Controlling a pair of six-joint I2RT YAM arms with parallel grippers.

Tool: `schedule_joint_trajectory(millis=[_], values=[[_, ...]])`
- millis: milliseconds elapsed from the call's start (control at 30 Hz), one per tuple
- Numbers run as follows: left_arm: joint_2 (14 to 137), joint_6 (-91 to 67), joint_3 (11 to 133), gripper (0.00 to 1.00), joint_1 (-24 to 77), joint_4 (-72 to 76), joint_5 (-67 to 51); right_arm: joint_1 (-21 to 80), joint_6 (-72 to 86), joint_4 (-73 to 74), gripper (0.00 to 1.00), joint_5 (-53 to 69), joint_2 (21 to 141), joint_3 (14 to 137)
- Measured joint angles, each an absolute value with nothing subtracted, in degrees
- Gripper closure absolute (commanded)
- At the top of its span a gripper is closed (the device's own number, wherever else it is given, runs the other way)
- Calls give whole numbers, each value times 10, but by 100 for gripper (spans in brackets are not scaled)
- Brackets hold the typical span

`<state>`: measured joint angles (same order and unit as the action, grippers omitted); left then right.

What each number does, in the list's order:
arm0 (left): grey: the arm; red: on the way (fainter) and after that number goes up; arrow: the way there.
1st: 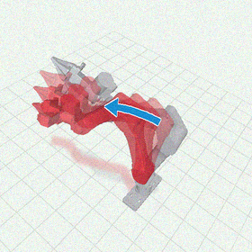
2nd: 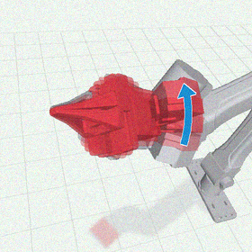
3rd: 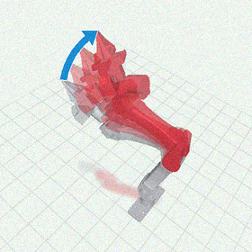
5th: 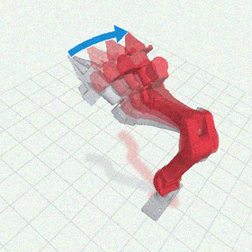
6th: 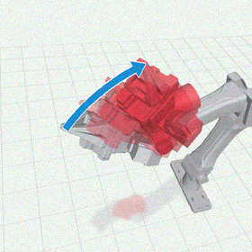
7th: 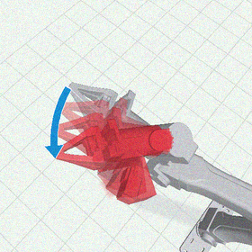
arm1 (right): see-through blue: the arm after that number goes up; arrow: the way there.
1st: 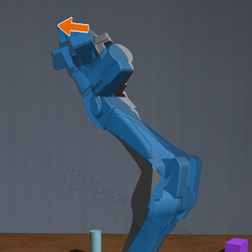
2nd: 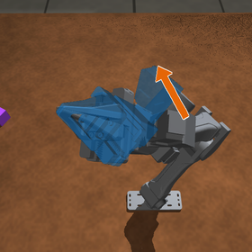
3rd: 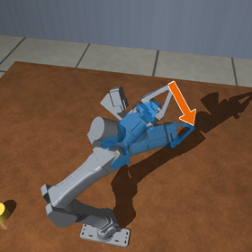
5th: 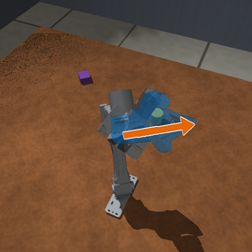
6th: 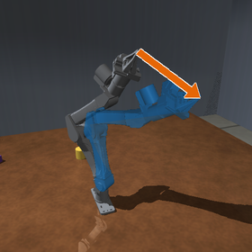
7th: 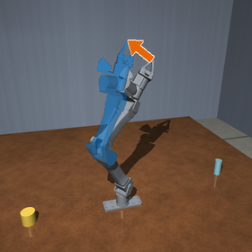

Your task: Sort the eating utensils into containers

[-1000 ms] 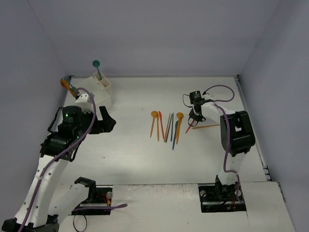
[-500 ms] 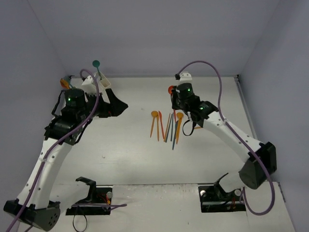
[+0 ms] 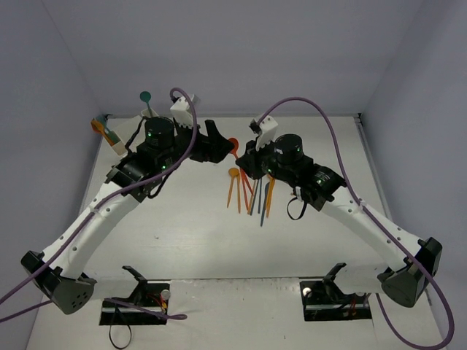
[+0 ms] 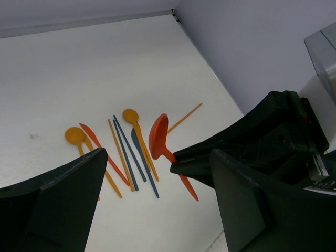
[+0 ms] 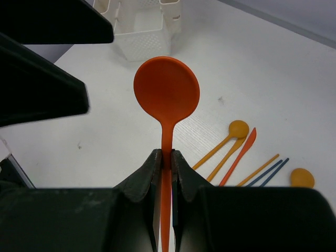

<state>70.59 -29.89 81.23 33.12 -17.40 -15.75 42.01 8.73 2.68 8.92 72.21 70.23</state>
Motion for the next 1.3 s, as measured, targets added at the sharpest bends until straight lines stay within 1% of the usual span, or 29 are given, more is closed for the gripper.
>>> schedule_joint_trajectory(millis=[167, 333, 433, 500, 600, 700, 733, 800, 833, 867, 933, 967, 1000, 1067, 1133, 1200, 1300], values=[[736, -272, 828, 31, 378, -176, -102, 424, 89, 27, 100, 94, 714, 689], [754, -249, 831, 40, 410, -180, -56, 426, 93, 27, 100, 93, 695, 680], [765, -240, 836, 50, 422, -181, -39, 428, 96, 26, 100, 93, 688, 679], [774, -234, 840, 61, 427, -182, -33, 429, 97, 26, 100, 93, 686, 679], [785, -229, 846, 72, 428, -181, -29, 429, 100, 26, 100, 93, 685, 679], [787, -228, 846, 85, 429, -180, -31, 429, 104, 22, 100, 95, 685, 677], [787, -228, 846, 89, 431, -179, -31, 429, 104, 20, 100, 95, 685, 675], [787, -228, 846, 92, 432, -177, -33, 429, 104, 18, 100, 95, 685, 671], [787, -228, 846, 93, 433, -175, -35, 429, 105, 17, 97, 95, 685, 670], [787, -228, 846, 94, 433, -173, -35, 429, 105, 16, 87, 95, 685, 669], [786, -227, 846, 95, 434, -170, -34, 429, 106, 15, 71, 95, 685, 669], [786, -225, 846, 95, 433, -168, -33, 429, 106, 14, 66, 95, 685, 669], [786, -221, 846, 95, 433, -165, -29, 429, 107, 15, 56, 95, 685, 669], [786, -212, 846, 95, 427, -164, -25, 429, 106, 15, 46, 95, 685, 669], [786, -204, 846, 95, 414, -164, -24, 429, 107, 15, 41, 94, 685, 669], [785, -196, 846, 95, 387, -164, -29, 429, 106, 15, 38, 93, 685, 669], [785, -184, 846, 95, 318, -162, -43, 429, 106, 14, 35, 83, 685, 667]])
